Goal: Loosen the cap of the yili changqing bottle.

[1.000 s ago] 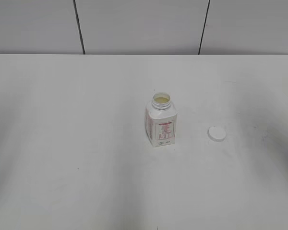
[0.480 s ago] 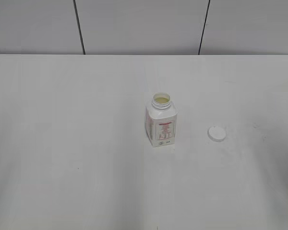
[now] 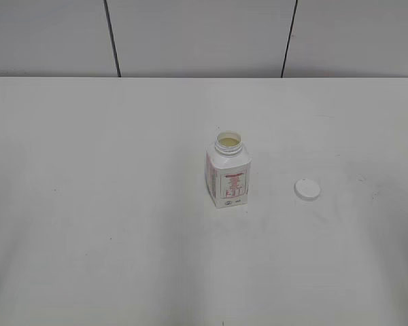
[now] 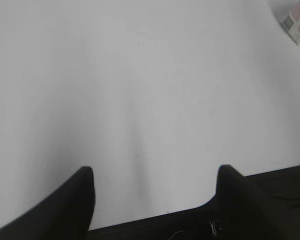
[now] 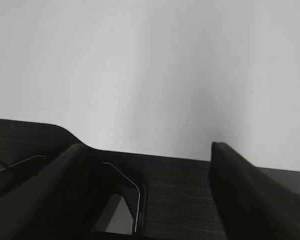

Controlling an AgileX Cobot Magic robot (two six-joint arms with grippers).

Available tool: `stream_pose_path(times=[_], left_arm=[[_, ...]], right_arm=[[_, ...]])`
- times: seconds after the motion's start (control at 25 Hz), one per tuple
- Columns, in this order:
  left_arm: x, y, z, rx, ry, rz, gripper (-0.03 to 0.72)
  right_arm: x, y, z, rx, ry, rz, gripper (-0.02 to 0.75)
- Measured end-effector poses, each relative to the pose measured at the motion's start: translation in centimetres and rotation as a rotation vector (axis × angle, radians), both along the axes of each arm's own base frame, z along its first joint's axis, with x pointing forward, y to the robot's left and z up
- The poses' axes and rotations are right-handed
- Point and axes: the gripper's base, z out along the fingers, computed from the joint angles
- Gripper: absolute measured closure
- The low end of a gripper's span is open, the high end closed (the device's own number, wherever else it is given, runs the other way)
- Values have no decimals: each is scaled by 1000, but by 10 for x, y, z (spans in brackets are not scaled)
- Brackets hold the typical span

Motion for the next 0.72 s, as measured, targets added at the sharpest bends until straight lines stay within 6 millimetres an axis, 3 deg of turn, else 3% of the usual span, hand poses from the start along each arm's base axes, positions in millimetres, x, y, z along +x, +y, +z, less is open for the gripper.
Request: stream_pose_path(times=[0.72], left_arm=[[-44, 2, 7, -20, -277, -2, 218]], right_arm=[[-69, -9, 16, 53, -414, 1, 143]])
